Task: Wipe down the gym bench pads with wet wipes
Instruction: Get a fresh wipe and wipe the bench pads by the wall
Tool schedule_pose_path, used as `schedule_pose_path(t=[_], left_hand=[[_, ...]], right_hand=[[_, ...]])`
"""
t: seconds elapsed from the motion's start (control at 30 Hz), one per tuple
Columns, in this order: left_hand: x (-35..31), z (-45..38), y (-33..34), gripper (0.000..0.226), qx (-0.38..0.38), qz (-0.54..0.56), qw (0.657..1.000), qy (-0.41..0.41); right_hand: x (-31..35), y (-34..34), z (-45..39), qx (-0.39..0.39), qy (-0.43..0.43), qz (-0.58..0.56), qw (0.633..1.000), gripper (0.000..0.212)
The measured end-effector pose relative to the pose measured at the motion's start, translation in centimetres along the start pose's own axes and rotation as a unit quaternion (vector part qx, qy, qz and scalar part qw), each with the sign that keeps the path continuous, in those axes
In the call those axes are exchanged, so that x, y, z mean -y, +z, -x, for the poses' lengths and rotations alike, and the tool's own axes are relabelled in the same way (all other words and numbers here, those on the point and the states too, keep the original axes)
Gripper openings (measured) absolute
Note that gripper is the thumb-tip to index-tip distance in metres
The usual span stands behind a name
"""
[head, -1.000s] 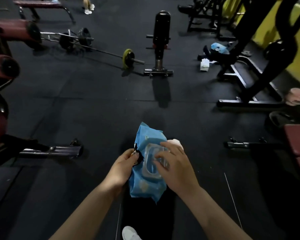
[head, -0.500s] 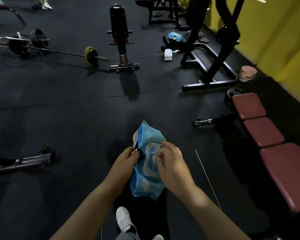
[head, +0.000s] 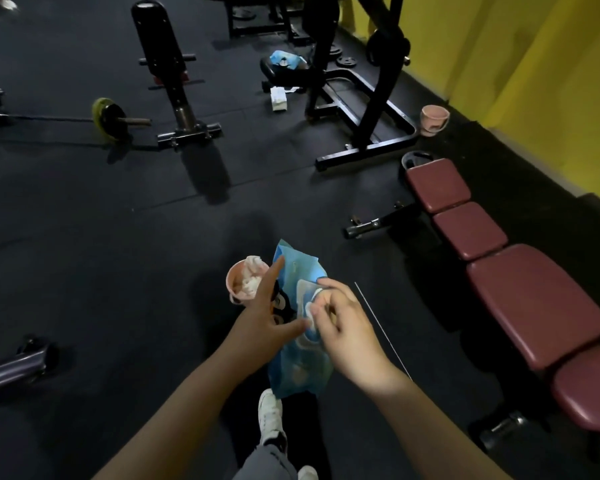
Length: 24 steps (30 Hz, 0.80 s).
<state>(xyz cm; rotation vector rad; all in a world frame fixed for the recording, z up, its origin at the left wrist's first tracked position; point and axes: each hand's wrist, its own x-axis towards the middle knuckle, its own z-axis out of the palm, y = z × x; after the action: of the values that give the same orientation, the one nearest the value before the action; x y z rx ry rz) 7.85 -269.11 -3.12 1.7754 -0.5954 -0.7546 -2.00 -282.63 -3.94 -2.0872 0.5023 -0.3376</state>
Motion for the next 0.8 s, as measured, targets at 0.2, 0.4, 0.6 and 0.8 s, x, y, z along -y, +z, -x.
schedule_pose_path(t=[0.2,0.4,0.6,0.8], left_hand=[[-0.7,-6.5,-0.8,0.087,-0.053,0.081,0.995,-0.02],[-1.2,-13.0,-3.0,0.086,-0.031,0.152,0.987,-0.046],[-1.9,-18.3,-4.8,0.087,0.005,0.183,0.982,-0.055],[-2.0,-22.7,-4.8,0.087,0.029,0.19,0.98,-0.06]], right_hand=[[-1.3,-1.4,-4.7,-0.014,0.016,0.019,1.0,0.008],[-1.6,-1.5,-10.5,-0.02,0.012,0.073,0.997,0.004],[-1.4,-0.8,-15.7,-0.021,0.037,0.109,0.993,0.011],[-2.4,-1.4,-19.3,-0.054,0.081,0.066,0.993,0.011]])
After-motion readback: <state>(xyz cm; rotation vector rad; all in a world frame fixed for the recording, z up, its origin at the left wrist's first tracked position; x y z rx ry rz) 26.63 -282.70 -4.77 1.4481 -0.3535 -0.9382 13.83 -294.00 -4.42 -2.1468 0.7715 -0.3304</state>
